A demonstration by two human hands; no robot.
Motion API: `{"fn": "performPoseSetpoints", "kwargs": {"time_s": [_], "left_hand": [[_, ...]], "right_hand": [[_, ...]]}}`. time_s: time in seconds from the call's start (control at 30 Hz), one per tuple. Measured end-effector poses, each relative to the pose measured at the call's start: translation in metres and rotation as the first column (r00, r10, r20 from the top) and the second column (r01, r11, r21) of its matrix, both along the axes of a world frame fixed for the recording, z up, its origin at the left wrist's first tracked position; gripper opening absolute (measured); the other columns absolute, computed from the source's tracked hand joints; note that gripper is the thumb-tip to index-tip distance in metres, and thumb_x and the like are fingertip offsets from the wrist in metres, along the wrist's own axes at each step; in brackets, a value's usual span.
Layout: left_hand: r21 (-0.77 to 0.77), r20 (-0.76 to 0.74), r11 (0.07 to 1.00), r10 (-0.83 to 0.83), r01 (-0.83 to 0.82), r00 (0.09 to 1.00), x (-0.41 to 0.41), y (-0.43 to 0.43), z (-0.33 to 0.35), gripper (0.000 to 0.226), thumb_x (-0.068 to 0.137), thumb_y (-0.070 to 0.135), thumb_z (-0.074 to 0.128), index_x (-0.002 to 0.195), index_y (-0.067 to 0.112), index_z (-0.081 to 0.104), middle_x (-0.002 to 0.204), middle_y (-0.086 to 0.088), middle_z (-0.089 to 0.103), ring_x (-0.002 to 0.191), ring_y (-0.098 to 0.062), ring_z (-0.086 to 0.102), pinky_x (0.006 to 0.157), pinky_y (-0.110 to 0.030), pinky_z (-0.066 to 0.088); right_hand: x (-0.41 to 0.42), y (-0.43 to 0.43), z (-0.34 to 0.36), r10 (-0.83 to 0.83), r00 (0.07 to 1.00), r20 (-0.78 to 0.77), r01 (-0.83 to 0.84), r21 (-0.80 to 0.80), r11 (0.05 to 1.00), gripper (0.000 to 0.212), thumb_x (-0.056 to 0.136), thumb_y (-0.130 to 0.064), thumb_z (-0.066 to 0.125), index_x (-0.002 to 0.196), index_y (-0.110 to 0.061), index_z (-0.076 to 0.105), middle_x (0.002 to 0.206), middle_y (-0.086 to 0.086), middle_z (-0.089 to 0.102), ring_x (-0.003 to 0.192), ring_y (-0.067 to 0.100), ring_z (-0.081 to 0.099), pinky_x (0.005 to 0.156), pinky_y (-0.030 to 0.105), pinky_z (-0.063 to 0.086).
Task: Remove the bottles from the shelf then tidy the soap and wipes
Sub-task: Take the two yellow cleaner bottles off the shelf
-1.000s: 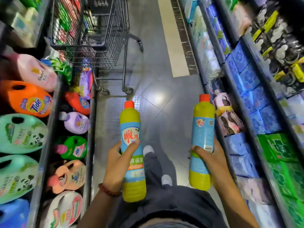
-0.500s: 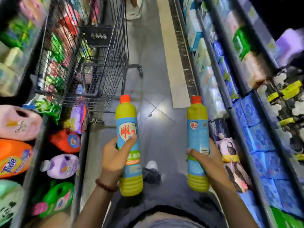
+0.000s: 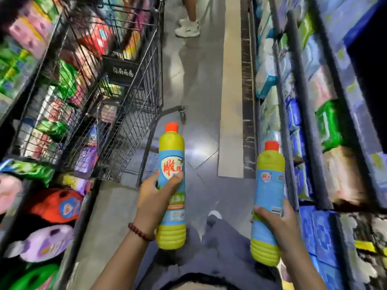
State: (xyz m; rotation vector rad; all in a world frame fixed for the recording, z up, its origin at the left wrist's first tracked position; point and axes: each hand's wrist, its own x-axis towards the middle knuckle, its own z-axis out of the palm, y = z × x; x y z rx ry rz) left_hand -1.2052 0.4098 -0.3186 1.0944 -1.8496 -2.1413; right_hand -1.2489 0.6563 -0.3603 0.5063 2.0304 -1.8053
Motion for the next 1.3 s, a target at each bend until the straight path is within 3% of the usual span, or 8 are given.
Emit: {"fn": "performPoseSetpoints", "kwargs": {"time_s": [0.1, 0.37, 0.6, 0.7, 1.0, 1.1, 1.17, 1.3], "left_hand": [[-0.019, 0.057, 0.992, 0.128, -0.127, 0.990, -0.028, -0.011, -0.003, 0.022, 0.073, 0.026, 0.078, 0.079, 0.010, 0.063, 0.064, -0.008, 0.064, 0.063, -0.028, 0.061, 0.051, -0.029, 0.051], [-0.010, 0.121, 0.852, 0.521, -0.524, 0.845, -0.066, -0.077, -0.022, 0.014, 0.084, 0.020, 0.067, 0.078, 0.007, 0.065, 0.062, -0.010, 0.064, 0.056, -0.024, 0.059, 0.049, -0.029, 0.049], [0.048, 0.079, 0.647, 0.757, -0.761, 0.649, -0.095, -0.177, -0.033, 0.027, 0.072, 0.026, 0.079, 0.083, 0.004, 0.066, 0.063, -0.010, 0.065, 0.057, -0.025, 0.058, 0.050, -0.030, 0.050], [0.059, 0.073, 0.557, 0.825, -0.828, 0.560, -0.101, -0.220, -0.032, 0.025, 0.072, 0.026, 0.079, 0.080, 0.008, 0.066, 0.062, -0.009, 0.064, 0.052, -0.023, 0.058, 0.047, -0.028, 0.050], [0.128, 0.167, 0.283, 0.939, -0.951, 0.302, -0.102, -0.337, -0.069, 0.026, 0.075, 0.028, 0.077, 0.084, 0.007, 0.064, 0.061, -0.008, 0.065, 0.049, -0.022, 0.061, 0.053, -0.030, 0.051], [0.110, 0.215, 0.221, 0.946, -0.969, 0.240, -0.099, -0.366, -0.106, 0.037, 0.063, 0.035, 0.084, 0.082, 0.009, 0.067, 0.064, -0.008, 0.068, 0.053, -0.023, 0.063, 0.058, -0.034, 0.054], [0.053, 0.246, 0.189, 0.949, -0.981, 0.196, -0.099, -0.384, -0.139, 0.027, 0.069, 0.026, 0.082, 0.083, 0.009, 0.067, 0.071, -0.010, 0.070, 0.056, -0.017, 0.066, 0.057, -0.028, 0.054], [-0.010, 0.337, 0.125, 0.934, -0.992, 0.115, -0.102, -0.415, -0.210, 0.017, 0.080, -0.003, 0.071, 0.089, 0.006, 0.059, 0.070, -0.001, 0.064, 0.041, 0.006, 0.057, 0.038, -0.009, 0.041]], "right_hand": [[-0.062, -0.018, 0.004, 0.121, 0.993, -0.010, -0.121, -0.009, 0.993, 0.053, 0.044, -0.035, 0.073, 0.093, -0.020, 0.059, 0.076, 0.013, 0.063, 0.064, 0.030, 0.061, 0.061, 0.039, 0.051], [-0.192, -0.143, -0.002, 0.468, 0.884, -0.014, -0.468, -0.038, 0.883, 0.051, 0.046, -0.031, 0.074, 0.093, -0.019, 0.057, 0.076, 0.010, 0.061, 0.063, 0.027, 0.059, 0.066, 0.050, 0.052], [-0.262, -0.309, 0.013, 0.802, 0.597, -0.019, -0.801, 0.039, 0.597, 0.057, 0.041, -0.038, 0.072, 0.089, -0.013, 0.056, 0.070, 0.004, 0.060, 0.053, 0.006, 0.058, 0.050, 0.020, 0.046], [-0.273, -0.378, 0.023, 0.896, 0.445, -0.003, -0.896, 0.002, 0.445, 0.059, 0.047, -0.037, 0.074, 0.099, -0.016, 0.057, 0.079, 0.009, 0.065, 0.065, 0.020, 0.063, 0.058, 0.032, 0.052], [-0.263, -0.590, -0.013, 0.996, 0.050, 0.079, -0.999, -0.016, 0.052, 0.052, 0.051, -0.031, 0.074, 0.100, -0.023, 0.057, 0.088, 0.009, 0.067, 0.075, 0.028, 0.066, 0.073, 0.046, 0.056], [-0.249, -0.645, -0.059, 0.993, -0.067, 0.099, -0.998, -0.010, -0.067, 0.044, 0.059, -0.028, 0.077, 0.099, -0.025, 0.057, 0.087, 0.005, 0.067, 0.071, 0.015, 0.067, 0.067, 0.035, 0.057], [-0.239, -0.671, -0.100, 0.985, -0.114, 0.131, -0.993, -0.004, -0.115, 0.039, 0.062, -0.024, 0.077, 0.096, -0.024, 0.057, 0.082, 0.001, 0.066, 0.067, 0.009, 0.065, 0.059, 0.025, 0.052], [-0.219, -0.704, -0.194, 0.965, -0.115, 0.234, -0.990, 0.050, -0.130, 0.045, 0.052, -0.031, 0.074, 0.094, -0.019, 0.062, 0.081, 0.007, 0.068, 0.071, 0.021, 0.065, 0.066, 0.034, 0.052]]}}
